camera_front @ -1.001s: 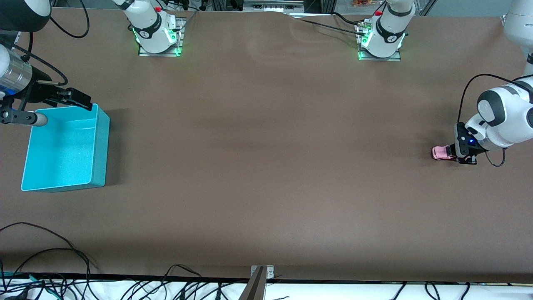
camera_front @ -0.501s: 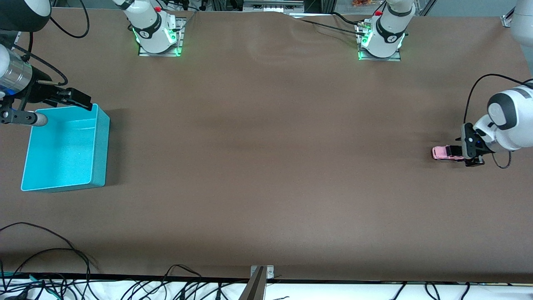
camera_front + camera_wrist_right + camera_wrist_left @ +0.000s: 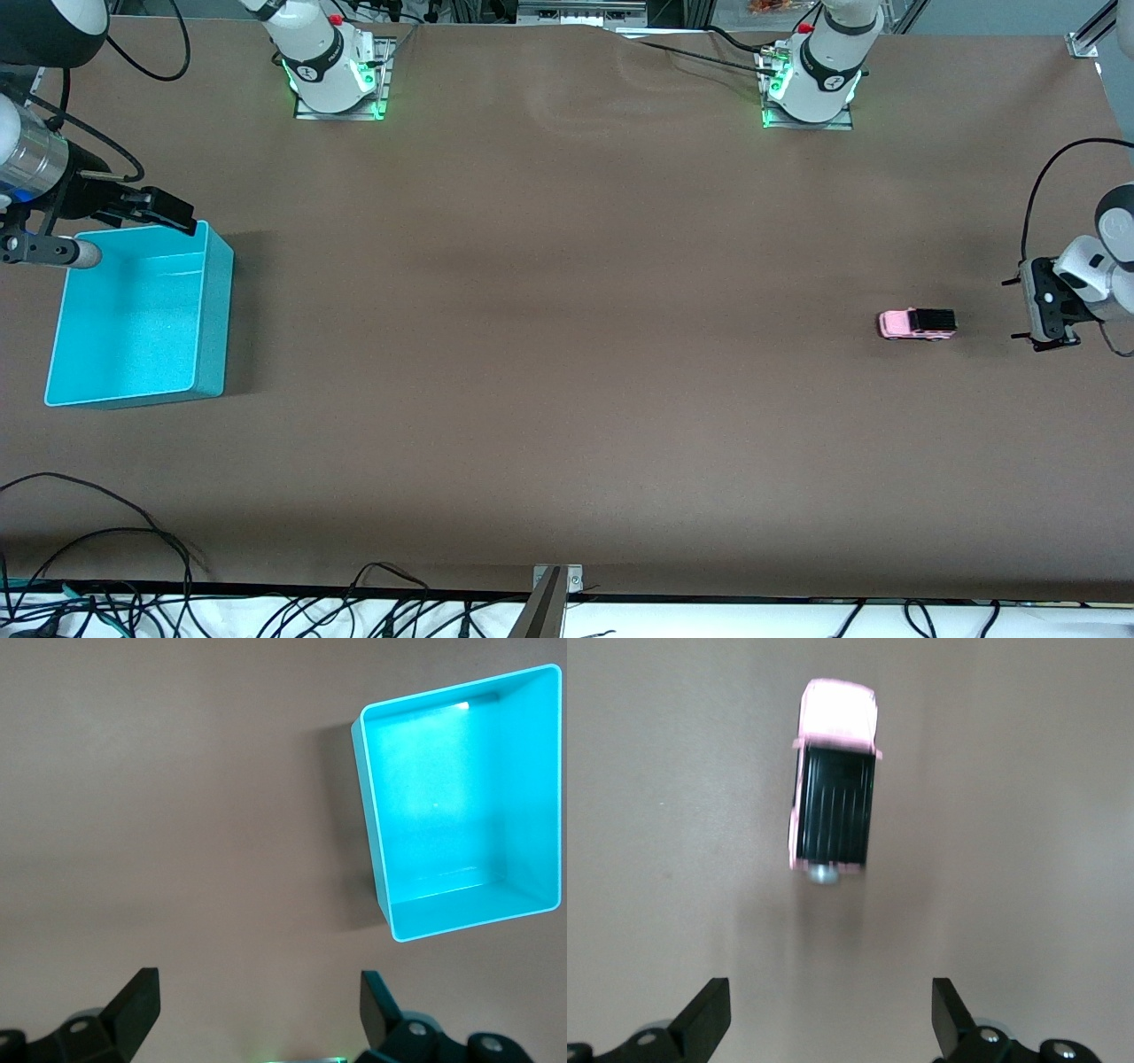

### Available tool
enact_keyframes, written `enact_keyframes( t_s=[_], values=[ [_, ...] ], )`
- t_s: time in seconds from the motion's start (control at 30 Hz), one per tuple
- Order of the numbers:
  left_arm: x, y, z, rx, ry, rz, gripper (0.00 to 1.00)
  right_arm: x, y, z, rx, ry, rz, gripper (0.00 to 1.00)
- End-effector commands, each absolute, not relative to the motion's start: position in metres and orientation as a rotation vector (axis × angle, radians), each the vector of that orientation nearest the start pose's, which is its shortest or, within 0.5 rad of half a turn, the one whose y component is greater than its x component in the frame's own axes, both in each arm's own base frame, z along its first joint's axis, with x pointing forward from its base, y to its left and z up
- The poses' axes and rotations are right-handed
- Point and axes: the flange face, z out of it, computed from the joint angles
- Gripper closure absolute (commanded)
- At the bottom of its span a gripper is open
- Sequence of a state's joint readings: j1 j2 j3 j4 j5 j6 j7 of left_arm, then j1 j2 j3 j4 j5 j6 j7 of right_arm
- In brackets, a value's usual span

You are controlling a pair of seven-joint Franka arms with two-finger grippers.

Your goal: Wind and store pink jeep toy

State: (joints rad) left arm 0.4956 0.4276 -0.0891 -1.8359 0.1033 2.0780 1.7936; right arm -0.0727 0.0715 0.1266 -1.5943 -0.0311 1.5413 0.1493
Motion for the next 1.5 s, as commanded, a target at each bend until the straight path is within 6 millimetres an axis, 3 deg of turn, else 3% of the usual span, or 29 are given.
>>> enact_keyframes(
  t_s=[0.0,0.23,0.5,0.87,1.2,1.34,1.47],
  values=[
    [0.568,0.233,0.322,-2.58,2.033,0.264,0.0,0.569,0.025,0.578,-3.177,0.125,0.179,0.0],
    [0.585,0.195,0.367,-2.746,1.907,0.394,0.0,0.569,0.025,0.578,-3.177,0.125,0.179,0.0],
    [0.603,0.127,0.421,-2.851,1.745,0.475,0.0,0.568,0.026,0.578,-3.177,0.123,0.181,0.0],
    [0.596,0.05,0.483,-2.95,1.415,0.528,0.0,0.568,0.024,0.578,-3.177,0.128,0.181,0.0],
    [0.596,0.004,0.503,-2.947,1.276,0.486,0.0,0.568,0.024,0.578,-3.177,0.128,0.184,0.0],
    [0.586,-0.035,0.522,-2.905,1.253,0.456,0.0,0.568,0.024,0.578,-3.177,0.128,0.186,0.0],
    [0.581,-0.046,0.53,-2.898,1.169,0.437,0.0,0.568,0.024,0.578,-3.177,0.128,0.186,0.0]
  ],
)
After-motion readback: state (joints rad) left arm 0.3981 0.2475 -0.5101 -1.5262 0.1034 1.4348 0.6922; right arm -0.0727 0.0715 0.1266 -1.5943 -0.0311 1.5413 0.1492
